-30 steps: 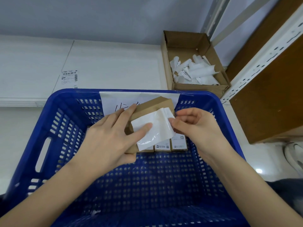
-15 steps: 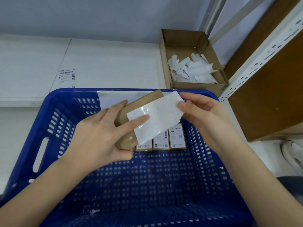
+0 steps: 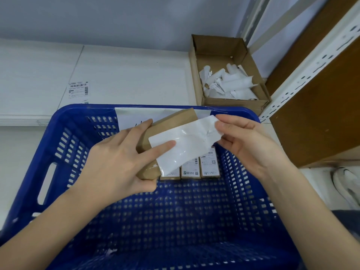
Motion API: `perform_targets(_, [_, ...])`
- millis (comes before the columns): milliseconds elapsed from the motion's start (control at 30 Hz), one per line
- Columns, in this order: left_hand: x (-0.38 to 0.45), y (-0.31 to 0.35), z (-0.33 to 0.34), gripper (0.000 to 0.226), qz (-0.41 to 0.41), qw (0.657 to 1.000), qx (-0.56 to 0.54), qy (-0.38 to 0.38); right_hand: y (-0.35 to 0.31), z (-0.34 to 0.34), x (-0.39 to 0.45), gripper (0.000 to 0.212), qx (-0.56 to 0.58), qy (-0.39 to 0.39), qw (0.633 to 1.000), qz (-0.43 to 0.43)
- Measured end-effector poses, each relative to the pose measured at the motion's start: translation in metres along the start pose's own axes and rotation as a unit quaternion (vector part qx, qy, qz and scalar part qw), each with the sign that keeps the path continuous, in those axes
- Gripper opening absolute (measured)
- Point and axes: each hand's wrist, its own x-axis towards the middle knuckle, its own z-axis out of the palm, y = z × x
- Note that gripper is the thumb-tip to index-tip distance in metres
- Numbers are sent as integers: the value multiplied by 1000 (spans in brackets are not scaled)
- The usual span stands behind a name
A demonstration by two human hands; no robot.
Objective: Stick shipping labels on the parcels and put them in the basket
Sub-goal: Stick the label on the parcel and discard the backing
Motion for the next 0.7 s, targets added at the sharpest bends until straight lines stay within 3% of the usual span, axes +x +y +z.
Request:
perform_targets(67, [0,1,0,70,-5,1000,-11,-5,5,0,2,19,-154,73,984,-59])
perform_targets(133, [0,5,1,72,-8,999,-31,-14,13,0,7,19,-287,124,941,-133])
perform_targets(300, [-1,15,3,72,-13,997,-60,-45,31,0,15,26,-401,164,868,-243])
perform_targets(367, [-1,17,3,72,-17,997,-61,-49,35,4,14,21,-446,170,816,-327])
perform_targets(533, [-4,16,4,82,-29,997,-42,-59,46,3,21,6,-538,82,634,-549])
perform_targets(600, [-4,15,5,85,-33,997,-37,-65,51,3,22,7,-551,40,609,-570])
perform_targets(700, [-4,15,6,82,-35,996,-39,-72,49,0,24,8,-549,11,622,-558])
